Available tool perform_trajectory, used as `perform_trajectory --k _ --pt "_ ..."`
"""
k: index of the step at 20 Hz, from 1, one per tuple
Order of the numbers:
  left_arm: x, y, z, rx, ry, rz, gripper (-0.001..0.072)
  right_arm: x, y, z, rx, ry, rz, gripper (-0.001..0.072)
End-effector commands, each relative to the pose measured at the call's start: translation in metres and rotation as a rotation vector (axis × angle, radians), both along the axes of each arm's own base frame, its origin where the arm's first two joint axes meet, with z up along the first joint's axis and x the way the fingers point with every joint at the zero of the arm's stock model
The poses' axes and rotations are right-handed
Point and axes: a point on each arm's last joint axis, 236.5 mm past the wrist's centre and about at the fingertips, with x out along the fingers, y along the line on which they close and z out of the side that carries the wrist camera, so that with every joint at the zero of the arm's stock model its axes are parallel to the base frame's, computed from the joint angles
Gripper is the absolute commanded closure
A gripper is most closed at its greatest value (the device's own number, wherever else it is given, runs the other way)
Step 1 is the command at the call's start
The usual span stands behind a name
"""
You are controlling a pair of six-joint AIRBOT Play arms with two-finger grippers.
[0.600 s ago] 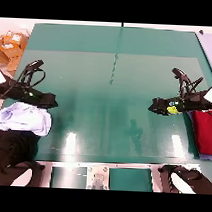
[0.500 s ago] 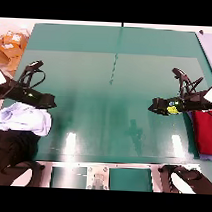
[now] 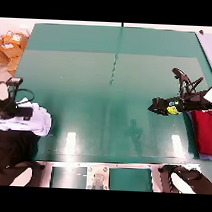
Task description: Fold the shirts.
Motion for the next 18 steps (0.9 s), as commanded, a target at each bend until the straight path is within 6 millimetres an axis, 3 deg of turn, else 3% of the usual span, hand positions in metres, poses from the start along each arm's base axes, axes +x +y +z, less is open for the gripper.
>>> perform_trajectory --k 1,2,3,4,5,8,11,13,15,17,18 --pt "-0.028 0.016 -0.045 -0.006 0.037 0.086 0.0019 0.0 0.0 0.0 0.0 0.0 0.001 0.0695" --pt "-0.039 0.011 -0.057 -0.032 0.061 0.103 0.0021 0.0 0.0 0.0 0.0 0.0 0.001 0.0695" --pt "-0.046 0.006 -0.065 -0.051 0.077 0.11 0.0166 0.0 0.0 0.0 0.0 0.0 0.001 0.0695" --pt "-0.049 0.004 -0.067 -0.059 0.086 0.099 0.0518 0.0 0.0 0.0 0.0 -0.001 0.001 0.0695" --pt "-0.048 0.005 -0.066 -0.058 0.09 0.067 0.0682 0.0 0.0 0.0 0.0 0.0 0.001 0.0695" --pt "-0.025 0.009 -0.032 -0.051 0.059 0.04 0.069 0.0 0.0 0.0 0.0 0.0 0.001 0.0695" --pt "0.021 -0.004 0.039 -0.123 -0.091 0.058 0.0691 0.0 0.0 0.0 0.0 -0.001 0.001 0.0695" --pt "0.063 -0.036 0.104 -0.255 -0.274 0.039 0.0691 0.01 0.001 0.004 0.01 -0.04 -0.017 0.0694" --pt "0.096 -0.081 0.175 -0.356 -0.458 -0.07 0.0691 0.011 0.001 0.003 0.01 -0.044 -0.021 0.0694" --pt "0.113 -0.136 0.233 -0.431 -0.61 -0.219 0.0692 0.014 0.0 0.004 0.01 -0.056 -0.026 0.0694" --pt "0.114 -0.163 0.246 -0.47 -0.645 -0.285 0.0692 0.016 0.0 0.005 0.009 -0.066 -0.029 0.0694"
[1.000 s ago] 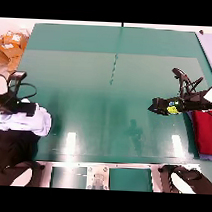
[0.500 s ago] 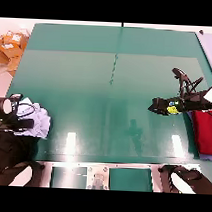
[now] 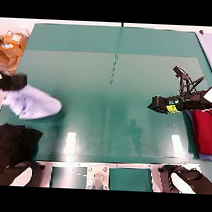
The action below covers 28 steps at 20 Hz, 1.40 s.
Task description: Fold the shirts.
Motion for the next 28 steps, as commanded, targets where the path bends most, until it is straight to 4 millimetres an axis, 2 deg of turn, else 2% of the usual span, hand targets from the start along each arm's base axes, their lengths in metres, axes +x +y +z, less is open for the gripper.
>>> perform_trajectory --k 1,3,6,7,8,9,10,12,13,14,16,18,20,22,25,26,28 --pt "0.013 -0.104 0.08 -0.163 -0.222 -0.224 0.0692 0.01 0.0 0.006 0.003 -0.044 -0.016 0.0693" --pt "0.01 -0.157 0.071 -0.193 -0.221 -0.349 0.0692 0.017 -0.001 0.016 0.001 -0.078 -0.016 0.0693" --pt "0.011 -0.239 0.037 -0.227 -0.187 -0.507 0.0688 0.035 -0.001 0.043 0.007 -0.168 -0.03 0.0693" --pt "0.01 -0.262 0.022 -0.247 -0.158 -0.54 0.0552 0.04 -0.002 0.052 0.005 -0.195 -0.033 0.0692" --pt "0.009 -0.279 0.008 -0.272 -0.119 -0.558 0.0157 0.045 -0.005 0.06 -0.004 -0.224 -0.038 0.0597" --pt "0.007 -0.288 -0.005 -0.298 -0.07 -0.561 -0.0011 0.05 -0.01 0.069 -0.015 -0.25 -0.048 0.0414" --pt "0.009 -0.284 -0.012 -0.291 -0.044 -0.554 -0.0011 0.054 -0.016 0.076 -0.021 -0.269 -0.064 0.0346" --pt "0.018 -0.254 -0.016 -0.256 -0.013 -0.526 -0.0012 0.061 -0.032 0.085 -0.027 -0.29 -0.111 0.0325" --pt "0.022 -0.234 -0.018 -0.241 0.018 -0.491 -0.0012 0.062 -0.039 0.084 -0.03 -0.287 -0.13 0.0296" --pt "0.026 -0.209 -0.019 -0.225 0.05 -0.457 -0.0011 0.062 -0.042 0.08 -0.032 -0.273 -0.139 0.0296" --pt "0.03 -0.159 -0.031 -0.188 0.13 -0.372 -0.0011 0.057 -0.036 0.065 -0.014 -0.23 -0.131 0.0274" --pt "0.025 -0.102 -0.054 -0.134 0.231 -0.261 -0.0011 0.052 -0.012 0.038 0.029 -0.163 -0.09 0.0218" --pt "0.01 -0.06 -0.086 -0.134 0.346 -0.153 -0.001 0.047 0.033 0.01 0.058 -0.135 0.052 0.0209" --pt "-0.013 -0.031 -0.124 -0.166 0.461 -0.056 -0.001 0.044 0.082 -0.018 0.061 -0.115 0.181 0.0208" --pt "-0.049 -0.02 -0.181 -0.226 0.582 0.038 -0.001 0.05 0.14 -0.053 0.044 -0.107 0.299 0.0208" --pt "-0.058 -0.023 -0.199 -0.24 0.597 0.057 -0.0011 0.055 0.155 -0.063 0.04 -0.092 0.327 0.0209" --pt "-0.061 -0.048 -0.224 -0.359 0.569 0.084 -0.0011 0.065 0.174 -0.076 0.037 -0.053 0.362 0.0209"
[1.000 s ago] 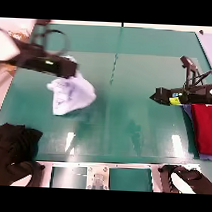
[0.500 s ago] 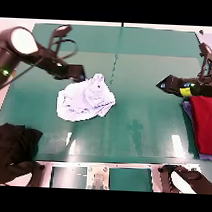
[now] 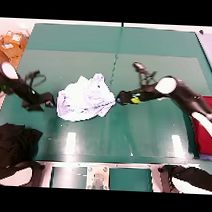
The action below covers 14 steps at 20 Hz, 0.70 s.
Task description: Fold the shirts.
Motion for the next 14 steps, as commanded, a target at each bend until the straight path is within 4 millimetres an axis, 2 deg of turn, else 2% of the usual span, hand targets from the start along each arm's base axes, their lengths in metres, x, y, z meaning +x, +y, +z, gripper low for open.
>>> perform_trajectory --k 1,3,5,7,8,9,10,11,12,13,14 --pt "-0.011 -0.025 -0.045 -0.142 -0.016 0.132 -0.001 0.012 0.047 -0.032 -0.016 0.045 0.09 0.021" --pt "0.001 -0.036 -0.055 -0.197 -0.087 0.196 0.0012 0.023 0.058 -0.041 -0.019 0.066 0.105 0.021" --pt "-0.001 -0.038 -0.066 -0.209 -0.102 0.236 0.0013 0.026 0.066 -0.05 -0.02 0.089 0.119 0.021" --pt "-0.001 -0.035 -0.074 -0.196 -0.115 0.267 0.0276 0.026 0.073 -0.058 -0.023 0.101 0.128 0.0216" --pt "0.004 -0.033 -0.075 -0.191 -0.138 0.28 0.0363 0.027 0.075 -0.061 -0.024 0.099 0.129 0.0223" --pt "0.012 -0.032 -0.074 -0.191 -0.166 0.302 0.0352 0.031 0.076 -0.063 -0.023 0.09 0.12 0.0224" --pt "0.022 -0.033 -0.071 -0.202 -0.199 0.326 0.0368 0.035 0.074 -0.064 -0.023 0.08 0.111 0.0301" --pt "0.028 -0.036 -0.069 -0.208 -0.225 0.335 0.0578 0.038 0.071 -0.064 -0.024 0.079 0.103 0.0467" --pt "0.033 -0.041 -0.067 -0.214 -0.257 0.308 0.0689 0.04 0.067 -0.065 -0.024 0.084 0.094 0.0596" --pt "0.034 -0.043 -0.065 -0.222 -0.266 0.3 0.0689 0.041 0.06 -0.064 -0.027 0.102 0.09 0.0695" --pt "0.035 -0.045 -0.061 -0.23 -0.271 0.286 0.069 0.041 0.053 -0.061 -0.029 0.123 0.089 0.0695"
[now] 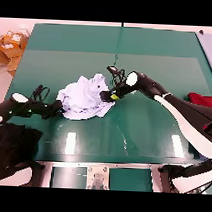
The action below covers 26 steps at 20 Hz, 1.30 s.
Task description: Fold the shirts.
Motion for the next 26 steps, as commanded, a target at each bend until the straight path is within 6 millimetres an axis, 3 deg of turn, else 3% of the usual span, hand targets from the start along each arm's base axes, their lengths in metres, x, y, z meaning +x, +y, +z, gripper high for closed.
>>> perform_trajectory --k 1,2,4,6,8,10,11,13,15,16,18,20,23,25,26 --pt "0.017 -0.004 0.015 -0.011 -0.081 -0.008 0.0691 0.003 -0.021 0.008 -0.008 0.048 0.002 0.0697" --pt "0.024 -0.005 0.032 -0.005 -0.123 -0.035 0.0691 0.004 -0.03 0.022 -0.004 0.049 0.011 0.0698" --pt "0.046 -0.011 0.097 -0.009 -0.277 -0.097 0.0691 0.012 -0.047 0.069 0.024 0.001 0.002 0.0698" --pt "0.065 -0.017 0.198 0.003 -0.507 -0.151 0.0691 0.021 -0.065 0.144 0.071 -0.13 -0.018 0.0698" --pt "0.065 -0.021 0.32 0.04 -0.788 -0.185 0.0691 0.015 -0.082 0.237 0.13 -0.327 -0.042 0.0697" --pt "0.041 -0.026 0.441 0.079 -1.074 -0.194 0.0691 -0.011 -0.095 0.338 0.199 -0.569 -0.061 0.0697" --pt "0.02 -0.03 0.497 0.094 -1.206 -0.203 0.0691 -0.031 -0.102 0.392 0.245 -0.71 -0.076 0.0696" --pt "-0.025 -0.037 0.578 0.134 -1.402 -0.236 0.069 -0.081 -0.121 0.488 0.346 -0.98 -0.122 0.0695" --pt "-0.065 -0.042 0.634 0.172 -1.556 -0.249 0.069 -0.134 -0.143 0.554 0.427 -1.193 -0.168 0.0695" --pt "-0.08 -0.043 0.652 0.186 -1.61 -0.249 0.069 -0.159 -0.152 0.576 0.457 -1.269 -0.183 0.0695" --pt "-0.099 -0.044 0.671 0.214 -1.677 -0.253 0.069 -0.184 -0.166 0.595 0.466 -1.354 -0.205 0.0695" --pt "-0.093 -0.039 0.669 0.249 -1.67 -0.241 0.069 -0.182 -0.173 0.594 0.425 -1.375 -0.224 0.0695" --pt "-0.051 -0.027 0.65 0.288 -1.589 -0.225 0.069 -0.144 -0.174 0.568 0.337 -1.323 -0.243 0.0694" --pt "-0.002 -0.025 0.617 0.263 -1.473 -0.249 0.069 -0.102 -0.163 0.527 0.292 -1.213 -0.24 0.0694" --pt "0.026 -0.024 0.592 0.249 -1.391 -0.275 0.069 -0.076 -0.156 0.495 0.262 -1.132 -0.235 0.0694"
